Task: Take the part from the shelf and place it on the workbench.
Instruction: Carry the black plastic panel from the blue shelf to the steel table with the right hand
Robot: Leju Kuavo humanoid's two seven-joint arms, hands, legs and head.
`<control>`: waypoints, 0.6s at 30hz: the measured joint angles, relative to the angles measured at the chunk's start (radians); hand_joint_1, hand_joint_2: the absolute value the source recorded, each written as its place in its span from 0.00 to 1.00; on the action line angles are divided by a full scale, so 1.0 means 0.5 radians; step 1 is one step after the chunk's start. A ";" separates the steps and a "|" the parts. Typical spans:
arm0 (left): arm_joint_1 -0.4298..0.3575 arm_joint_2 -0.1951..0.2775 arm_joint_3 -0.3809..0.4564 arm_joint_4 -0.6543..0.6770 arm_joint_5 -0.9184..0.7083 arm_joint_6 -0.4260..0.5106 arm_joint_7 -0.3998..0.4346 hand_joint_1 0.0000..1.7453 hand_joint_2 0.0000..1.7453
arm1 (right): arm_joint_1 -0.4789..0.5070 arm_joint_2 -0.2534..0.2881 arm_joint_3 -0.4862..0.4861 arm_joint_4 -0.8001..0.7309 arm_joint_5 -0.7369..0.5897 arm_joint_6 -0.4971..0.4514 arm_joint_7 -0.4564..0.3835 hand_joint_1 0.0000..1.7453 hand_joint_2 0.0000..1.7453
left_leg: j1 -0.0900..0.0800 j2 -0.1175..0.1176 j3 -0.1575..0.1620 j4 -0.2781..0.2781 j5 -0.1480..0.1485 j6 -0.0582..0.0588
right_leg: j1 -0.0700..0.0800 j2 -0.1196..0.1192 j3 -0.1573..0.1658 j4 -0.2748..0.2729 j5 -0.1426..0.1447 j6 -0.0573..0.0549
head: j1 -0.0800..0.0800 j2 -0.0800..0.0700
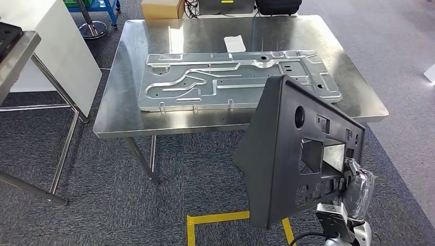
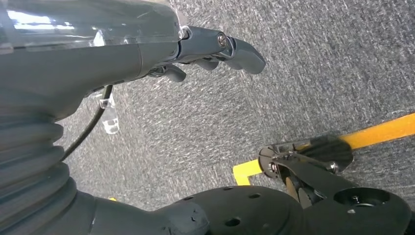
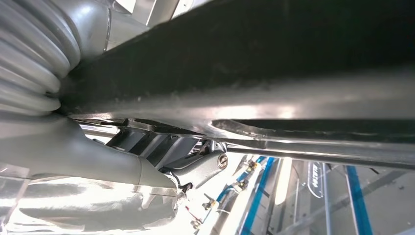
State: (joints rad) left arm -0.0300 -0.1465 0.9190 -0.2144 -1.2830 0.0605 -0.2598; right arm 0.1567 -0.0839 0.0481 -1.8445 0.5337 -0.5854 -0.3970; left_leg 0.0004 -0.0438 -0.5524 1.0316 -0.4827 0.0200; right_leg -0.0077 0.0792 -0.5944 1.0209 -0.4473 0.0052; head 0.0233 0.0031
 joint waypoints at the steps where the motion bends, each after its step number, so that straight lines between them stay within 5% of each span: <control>1: 0.000 0.002 0.009 0.000 0.005 -0.003 0.006 0.00 1.00 | -0.003 0.000 0.000 0.004 0.003 0.004 0.006 1.00 1.00 | 0.000 0.000 -0.001 0.001 -0.001 0.001 | -0.002 0.000 0.000 -0.001 0.000 0.002 | 0.000 0.000; 8: -0.002 0.009 0.065 0.000 0.032 -0.008 0.028 0.00 1.00 | -0.007 0.001 0.010 0.013 0.038 0.004 0.017 1.00 1.00 | -0.009 0.002 -0.001 -0.005 -0.006 0.014 | -0.009 0.003 -0.001 0.003 0.006 0.017 | 0.000 0.000; 11: -0.004 0.010 0.072 0.000 0.031 -0.007 0.033 0.00 1.00 | -0.005 0.001 0.014 0.018 0.044 0.001 0.022 1.00 1.00 | 0.003 0.013 0.032 -0.042 -0.024 0.048 | -0.004 -0.031 -0.026 0.077 0.014 0.034 | 0.004 0.000; 14: 0.001 0.010 0.078 0.000 0.029 -0.005 0.034 0.00 1.00 | -0.007 0.001 0.019 0.022 0.053 0.000 0.024 1.00 1.00 | 0.011 0.042 0.079 -0.052 -0.051 0.065 | -0.014 -0.124 -0.180 0.341 -0.099 0.056 | 0.016 0.000; 16: 0.008 0.010 0.080 0.000 0.026 -0.006 0.035 0.00 1.00 | 0.000 0.002 0.022 0.027 0.056 0.000 0.024 1.00 1.00 | 0.018 0.059 0.106 -0.051 -0.076 0.048 | -0.032 -0.137 -0.323 0.543 -0.167 0.077 | 0.018 0.000; 18: 0.014 0.010 0.082 0.000 0.027 -0.015 0.035 0.00 1.00 | 0.008 0.002 0.024 0.035 0.056 0.000 0.024 1.00 1.00 | 0.036 0.072 0.153 -0.050 -0.112 0.019 | -0.054 -0.146 -0.354 0.520 -0.114 0.104 | 0.018 0.000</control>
State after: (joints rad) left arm -0.0230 -0.1415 0.9601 -0.2144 -1.2696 0.0528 -0.2423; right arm 0.1607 -0.0832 0.0601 -1.8273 0.5615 -0.5856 -0.3849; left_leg 0.0183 -0.0080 -0.4760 1.0065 -0.5387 0.0295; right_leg -0.0346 0.0062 -0.7714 1.2807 -0.5042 0.0570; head 0.0320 0.0031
